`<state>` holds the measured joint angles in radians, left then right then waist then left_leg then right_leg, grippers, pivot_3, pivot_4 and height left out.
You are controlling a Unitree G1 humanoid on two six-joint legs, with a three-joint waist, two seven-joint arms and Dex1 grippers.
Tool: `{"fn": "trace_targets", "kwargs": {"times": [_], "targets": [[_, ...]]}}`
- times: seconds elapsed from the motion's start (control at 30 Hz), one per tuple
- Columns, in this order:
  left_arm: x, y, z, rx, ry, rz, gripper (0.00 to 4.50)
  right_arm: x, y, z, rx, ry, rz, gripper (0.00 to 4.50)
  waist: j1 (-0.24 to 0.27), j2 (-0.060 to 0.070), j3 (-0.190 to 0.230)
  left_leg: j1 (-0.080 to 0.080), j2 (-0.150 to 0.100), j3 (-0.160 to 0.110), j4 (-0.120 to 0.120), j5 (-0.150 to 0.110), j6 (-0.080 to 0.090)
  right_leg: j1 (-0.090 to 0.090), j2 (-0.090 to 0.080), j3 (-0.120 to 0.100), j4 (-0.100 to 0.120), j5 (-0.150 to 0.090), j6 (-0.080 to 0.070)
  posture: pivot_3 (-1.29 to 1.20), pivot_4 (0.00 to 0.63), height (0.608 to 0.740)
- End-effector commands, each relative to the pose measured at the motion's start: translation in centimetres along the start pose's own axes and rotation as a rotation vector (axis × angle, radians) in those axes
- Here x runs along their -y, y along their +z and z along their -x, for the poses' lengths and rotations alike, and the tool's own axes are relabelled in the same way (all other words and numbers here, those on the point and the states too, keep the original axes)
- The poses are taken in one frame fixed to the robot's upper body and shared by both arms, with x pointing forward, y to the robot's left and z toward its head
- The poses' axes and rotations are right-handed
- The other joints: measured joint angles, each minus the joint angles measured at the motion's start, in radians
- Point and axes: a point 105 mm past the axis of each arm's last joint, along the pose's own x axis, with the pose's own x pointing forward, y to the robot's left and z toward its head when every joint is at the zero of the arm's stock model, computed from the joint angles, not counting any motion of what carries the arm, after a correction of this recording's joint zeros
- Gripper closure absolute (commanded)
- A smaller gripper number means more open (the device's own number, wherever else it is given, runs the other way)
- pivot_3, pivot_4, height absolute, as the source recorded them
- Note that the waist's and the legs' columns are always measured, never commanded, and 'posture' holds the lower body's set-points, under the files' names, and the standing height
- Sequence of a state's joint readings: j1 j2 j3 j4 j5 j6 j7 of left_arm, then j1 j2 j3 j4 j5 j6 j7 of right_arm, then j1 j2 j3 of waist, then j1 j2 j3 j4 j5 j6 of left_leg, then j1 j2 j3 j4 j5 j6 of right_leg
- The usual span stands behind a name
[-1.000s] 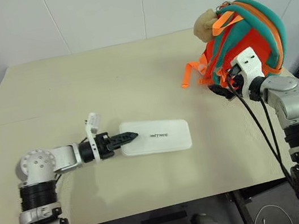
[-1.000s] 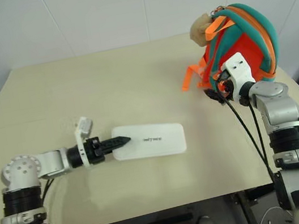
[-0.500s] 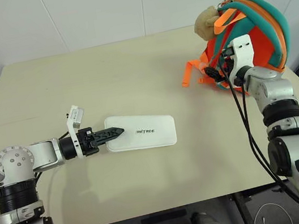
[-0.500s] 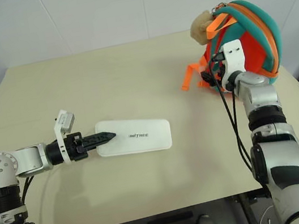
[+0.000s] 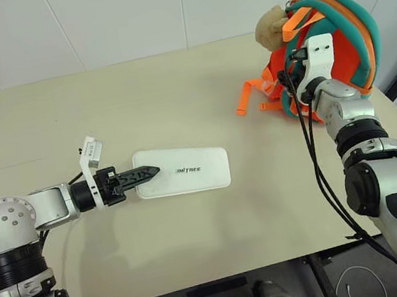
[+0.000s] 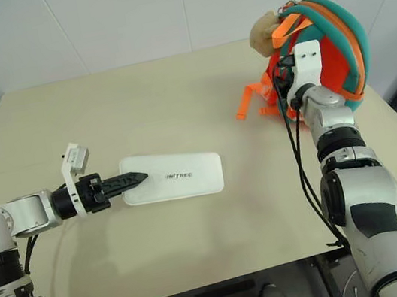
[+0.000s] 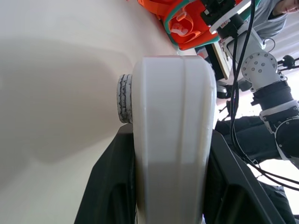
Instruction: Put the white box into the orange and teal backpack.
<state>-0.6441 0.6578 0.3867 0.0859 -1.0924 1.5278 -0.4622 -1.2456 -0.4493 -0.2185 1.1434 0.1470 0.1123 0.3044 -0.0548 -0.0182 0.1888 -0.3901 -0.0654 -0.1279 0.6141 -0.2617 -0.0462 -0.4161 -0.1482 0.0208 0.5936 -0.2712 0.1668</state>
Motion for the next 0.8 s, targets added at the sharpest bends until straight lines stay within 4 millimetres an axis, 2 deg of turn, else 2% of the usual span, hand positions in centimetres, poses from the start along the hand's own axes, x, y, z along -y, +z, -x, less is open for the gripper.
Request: {"fn": "trace_targets", "kwargs": {"times": [0.03, 0.13, 0.27, 0.47, 0.8], "targets": [[0.7, 0.7, 0.5, 0.033, -0.015, -0.038, 3.20, -0.4, 3.5, 0.1, 0.109, 0.047, -0.019, 3.68, 0.000, 0.000, 0.000, 0.000, 0.000, 0.000, 0.000, 0.000, 0.000, 0.000, 0.000, 0.000, 0.000, 0.000, 0.000, 0.00, 0.150, 0.740], [0.6, 0.7, 0.5, 0.035, -0.010, -0.039, 3.20, -0.7, 3.9, 0.4, 0.119, 0.099, -0.024, 4.48, -0.003, 0.000, 0.000, 0.000, 0.000, 0.000, 0.000, 0.000, 0.000, 0.000, 0.000, 0.000, 0.001, 0.000, 0.000, 0.00, 0.150, 0.740], [0.5, 1.3, 0.5, 0.050, -0.004, -0.044, 3.20, -1.8, 4.7, 1.1, 0.137, 0.203, -0.013, 4.50, -0.003, 0.000, 0.000, 0.000, 0.000, 0.001, 0.000, 0.000, 0.000, -0.001, 0.000, 0.001, 0.001, 0.000, 0.000, 0.00, 0.150, 0.740], [0.5, 2.7, 0.5, 0.088, -0.010, -0.055, 3.20, -4.4, 6.0, 3.3, 0.157, 0.400, 0.043, 4.50, -0.001, 0.000, 0.000, 0.000, 0.000, 0.001, 0.001, 0.000, 0.000, -0.002, 0.000, 0.001, 0.002, 0.000, 0.000, 0.00, 0.150, 0.740], [0.1, 8.2, 2.9, 0.390, -0.054, -0.008, 3.20, -7.8, 6.8, 8.8, 0.124, 0.680, 0.136, 4.50, 0.000, 0.000, 0.000, -0.001, 0.000, 0.006, 0.002, 0.000, 0.000, -0.007, 0.001, 0.006, 0.008, 0.000, 0.000, 0.00, 0.150, 0.740]]}}
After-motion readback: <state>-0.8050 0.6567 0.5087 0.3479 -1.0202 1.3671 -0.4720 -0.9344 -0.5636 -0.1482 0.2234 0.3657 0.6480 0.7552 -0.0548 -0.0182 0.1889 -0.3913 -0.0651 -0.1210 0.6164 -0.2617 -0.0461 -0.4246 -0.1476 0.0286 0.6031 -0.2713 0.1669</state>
